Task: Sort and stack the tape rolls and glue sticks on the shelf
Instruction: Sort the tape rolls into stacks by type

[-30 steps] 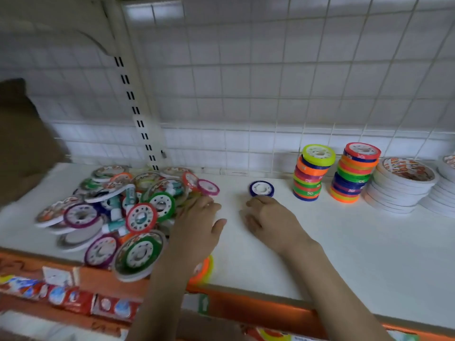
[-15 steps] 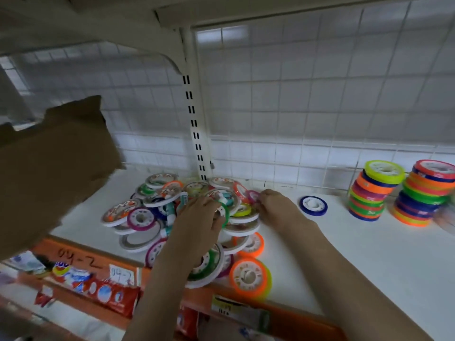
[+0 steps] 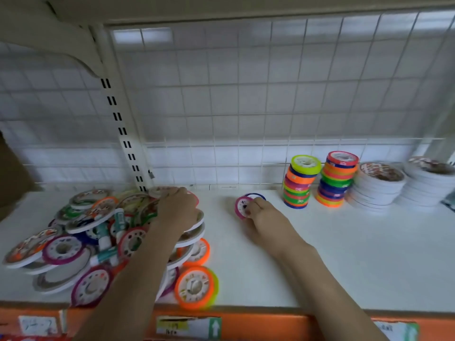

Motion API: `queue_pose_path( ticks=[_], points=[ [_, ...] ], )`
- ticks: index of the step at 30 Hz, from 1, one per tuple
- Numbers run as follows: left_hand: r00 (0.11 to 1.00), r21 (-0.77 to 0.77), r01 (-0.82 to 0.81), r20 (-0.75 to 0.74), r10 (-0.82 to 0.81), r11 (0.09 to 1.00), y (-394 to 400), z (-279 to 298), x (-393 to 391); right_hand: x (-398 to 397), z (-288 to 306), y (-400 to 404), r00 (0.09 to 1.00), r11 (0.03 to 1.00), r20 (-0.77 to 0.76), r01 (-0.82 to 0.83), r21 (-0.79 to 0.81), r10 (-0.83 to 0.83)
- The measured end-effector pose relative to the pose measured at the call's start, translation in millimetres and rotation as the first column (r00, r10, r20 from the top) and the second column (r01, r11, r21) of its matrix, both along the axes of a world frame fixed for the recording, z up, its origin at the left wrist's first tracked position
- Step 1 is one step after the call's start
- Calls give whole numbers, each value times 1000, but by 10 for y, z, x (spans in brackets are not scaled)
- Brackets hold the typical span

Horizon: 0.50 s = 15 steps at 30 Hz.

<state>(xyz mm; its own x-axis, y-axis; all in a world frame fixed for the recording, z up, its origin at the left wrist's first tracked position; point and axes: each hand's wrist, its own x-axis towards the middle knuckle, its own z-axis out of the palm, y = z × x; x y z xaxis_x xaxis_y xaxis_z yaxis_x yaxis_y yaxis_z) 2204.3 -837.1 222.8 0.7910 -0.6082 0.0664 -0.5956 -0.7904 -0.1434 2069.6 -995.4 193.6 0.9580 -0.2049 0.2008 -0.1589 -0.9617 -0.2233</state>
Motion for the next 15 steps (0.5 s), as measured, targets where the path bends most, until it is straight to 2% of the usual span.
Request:
queue_pose_path(
  ticks=[7, 15],
  points=[
    [994, -40, -97, 36, 99, 994, -87, -74, 17, -198, -139, -74, 996, 999, 90, 0, 32, -3],
    [988, 137, -104, 125, 87, 985, -152, -33, 23, -277, -160, -115, 989, 999, 142, -37, 34, 32]
  ],
)
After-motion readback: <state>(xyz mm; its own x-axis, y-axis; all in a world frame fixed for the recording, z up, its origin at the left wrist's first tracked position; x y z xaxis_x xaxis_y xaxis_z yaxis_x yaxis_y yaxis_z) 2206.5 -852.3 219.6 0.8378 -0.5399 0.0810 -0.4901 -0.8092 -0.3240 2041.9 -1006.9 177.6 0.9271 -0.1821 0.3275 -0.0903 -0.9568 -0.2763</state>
